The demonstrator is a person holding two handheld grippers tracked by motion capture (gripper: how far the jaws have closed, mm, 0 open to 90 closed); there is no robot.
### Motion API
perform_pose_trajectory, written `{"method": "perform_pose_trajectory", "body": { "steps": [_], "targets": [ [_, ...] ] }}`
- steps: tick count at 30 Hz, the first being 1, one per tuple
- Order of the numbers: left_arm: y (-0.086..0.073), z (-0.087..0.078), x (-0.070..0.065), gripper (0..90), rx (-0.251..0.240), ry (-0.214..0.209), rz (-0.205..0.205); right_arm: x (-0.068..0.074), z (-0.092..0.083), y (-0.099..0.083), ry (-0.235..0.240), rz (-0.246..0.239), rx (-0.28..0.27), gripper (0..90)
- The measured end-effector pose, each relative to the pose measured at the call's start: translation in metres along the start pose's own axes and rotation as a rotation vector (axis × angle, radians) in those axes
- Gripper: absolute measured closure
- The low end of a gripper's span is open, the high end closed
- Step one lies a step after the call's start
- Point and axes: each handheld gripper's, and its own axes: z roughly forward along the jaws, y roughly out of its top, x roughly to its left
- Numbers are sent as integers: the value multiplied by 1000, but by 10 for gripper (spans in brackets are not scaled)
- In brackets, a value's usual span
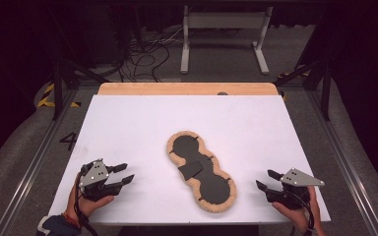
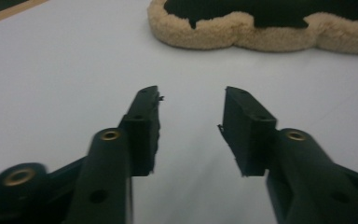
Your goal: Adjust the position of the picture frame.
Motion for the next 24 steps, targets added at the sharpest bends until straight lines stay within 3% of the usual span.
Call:
{"method": "perform_pose_trajectory", "body": {
  "steps": [2, 3, 7, 11, 19, 24],
  "targets": [
    [3, 2, 2, 661, -7, -4, -3, 2, 0, 0, 17, 18, -4, 446],
    [5, 4, 3, 713, -11, -7, -8, 5, 1, 1, 48, 49, -12, 451],
    [15, 14, 8, 797, 3, -1, -6, 24, 1, 6, 75, -9, 1, 466],
    [24, 26, 13, 795, 11, 2, -15, 32, 2, 6, 91, -24, 10, 460],
    [42, 55, 15, 783, 29, -14, 7, 43, 7, 8, 138, -39, 22, 439],
    [50, 70, 19, 791, 29, -28, -18, 48, 7, 6, 150, -41, 38, 432]
  ]
}}
